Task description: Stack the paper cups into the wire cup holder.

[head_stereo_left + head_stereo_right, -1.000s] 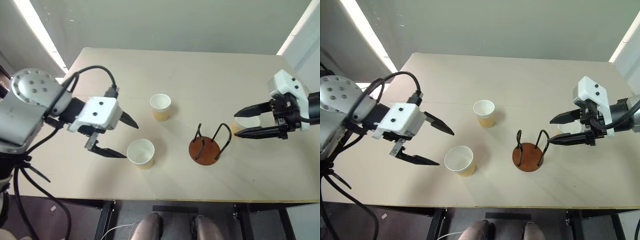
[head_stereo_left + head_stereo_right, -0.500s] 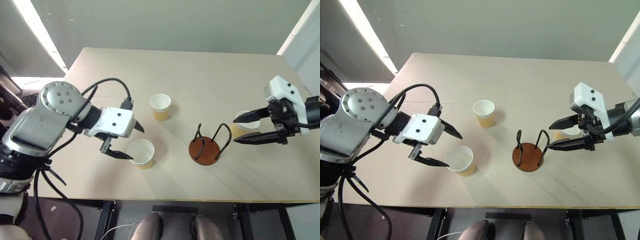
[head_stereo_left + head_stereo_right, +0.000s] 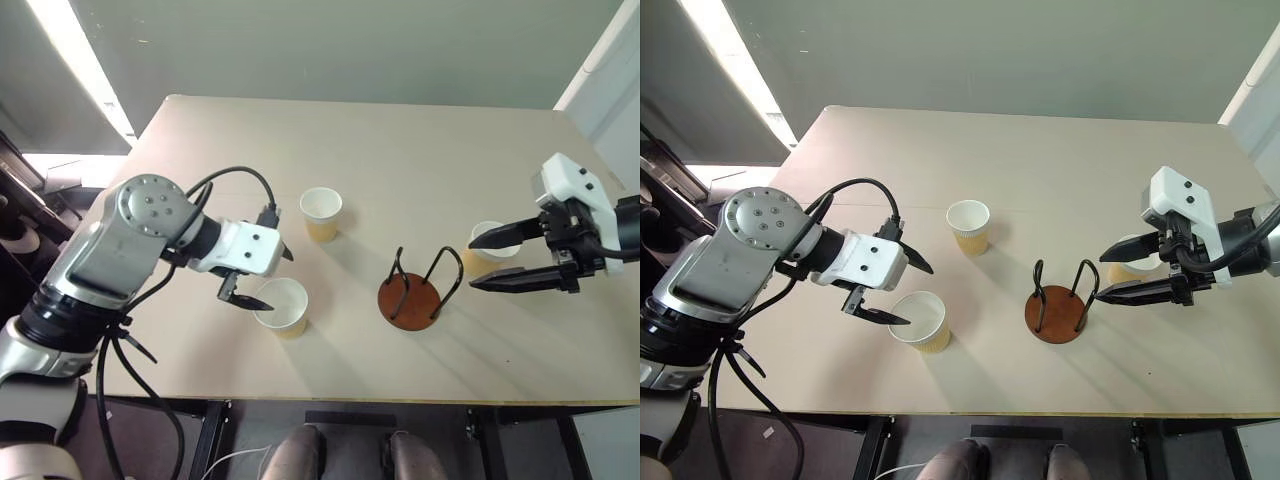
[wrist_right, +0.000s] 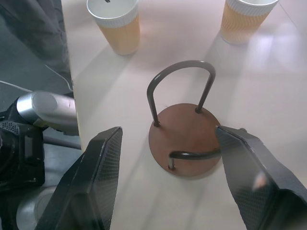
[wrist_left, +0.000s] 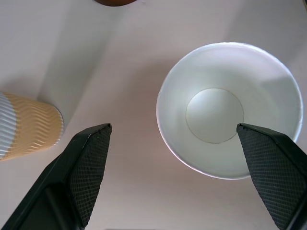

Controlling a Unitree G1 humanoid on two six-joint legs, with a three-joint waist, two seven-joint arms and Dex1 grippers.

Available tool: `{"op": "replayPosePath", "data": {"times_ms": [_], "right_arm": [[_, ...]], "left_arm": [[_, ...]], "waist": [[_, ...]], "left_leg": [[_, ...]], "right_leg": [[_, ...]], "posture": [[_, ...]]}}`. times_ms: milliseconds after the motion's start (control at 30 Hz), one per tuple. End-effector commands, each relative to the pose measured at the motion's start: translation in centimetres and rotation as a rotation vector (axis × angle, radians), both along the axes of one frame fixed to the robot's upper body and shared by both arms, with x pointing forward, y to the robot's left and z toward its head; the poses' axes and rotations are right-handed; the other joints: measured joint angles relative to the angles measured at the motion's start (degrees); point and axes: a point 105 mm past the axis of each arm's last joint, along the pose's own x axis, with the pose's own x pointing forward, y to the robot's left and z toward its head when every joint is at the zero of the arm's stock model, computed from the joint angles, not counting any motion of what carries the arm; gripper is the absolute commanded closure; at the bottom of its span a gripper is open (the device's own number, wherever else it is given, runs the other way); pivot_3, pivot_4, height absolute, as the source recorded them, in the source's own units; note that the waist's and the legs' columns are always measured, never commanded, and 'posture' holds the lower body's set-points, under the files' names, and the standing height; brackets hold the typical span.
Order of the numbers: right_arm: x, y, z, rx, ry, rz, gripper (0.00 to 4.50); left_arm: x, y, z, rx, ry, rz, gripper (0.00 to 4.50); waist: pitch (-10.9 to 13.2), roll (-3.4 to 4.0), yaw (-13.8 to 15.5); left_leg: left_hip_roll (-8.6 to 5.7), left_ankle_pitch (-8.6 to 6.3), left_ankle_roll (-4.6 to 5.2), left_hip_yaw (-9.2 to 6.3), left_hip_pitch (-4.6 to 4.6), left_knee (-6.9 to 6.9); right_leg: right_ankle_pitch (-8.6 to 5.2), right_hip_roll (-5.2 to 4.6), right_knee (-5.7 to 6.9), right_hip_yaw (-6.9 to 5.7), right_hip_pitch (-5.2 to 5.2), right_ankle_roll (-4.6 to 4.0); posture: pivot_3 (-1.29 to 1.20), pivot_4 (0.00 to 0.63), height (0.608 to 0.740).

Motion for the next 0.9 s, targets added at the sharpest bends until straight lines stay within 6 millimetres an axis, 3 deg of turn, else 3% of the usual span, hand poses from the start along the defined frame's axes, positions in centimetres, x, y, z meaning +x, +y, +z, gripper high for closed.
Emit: {"op": "replayPosePath", "data": {"times_ms": [33,333,567,900], "right_arm": [[-0.4,-0.2,1.2,0.0,-0.05,0.0,1.33],[-0.6,-0.6,1.1,-0.007,-0.044,-0.013,1.33],[-0.6,-0.5,1.0,-0.001,-0.042,-0.011,1.33],[-2.0,1.2,2.1,0.083,-0.103,0.128,1.33]], "left_arm": [[0.1,-0.2,-0.1,0.022,-0.028,-0.018,0.0],[0.4,-1.3,0.9,-0.031,-0.008,-0.02,0.0],[0.8,-2.0,0.1,-0.028,-0.017,-0.019,0.0],[1.8,-2.6,-0.4,-0.018,-0.034,-0.01,0.0]], "waist": [[0.0,0.0,0.0],[0.0,0.0,0.02],[0.0,0.0,0.01],[0.0,0.0,0.04]], "left_leg": [[0.0,0.0,0.0,0.0,0.0,0.0],[0.0,0.0,0.0,0.0,-0.02,0.01],[0.0,0.0,0.0,0.0,0.0,0.03],[0.0,0.0,0.0,0.01,0.0,0.05]], "right_leg": [[0.0,0.0,0.0,0.0,0.0,0.0],[0.0,0.0,0.25,0.0,0.0,0.0],[0.0,0.0,0.28,0.0,0.0,0.0],[0.0,0.0,0.27,0.0,0.0,0.0]], "posture": [[0.0,0.15,0.74],[0.0,0.15,0.74],[0.0,0.15,0.74],[0.0,0.15,0.74]]}}
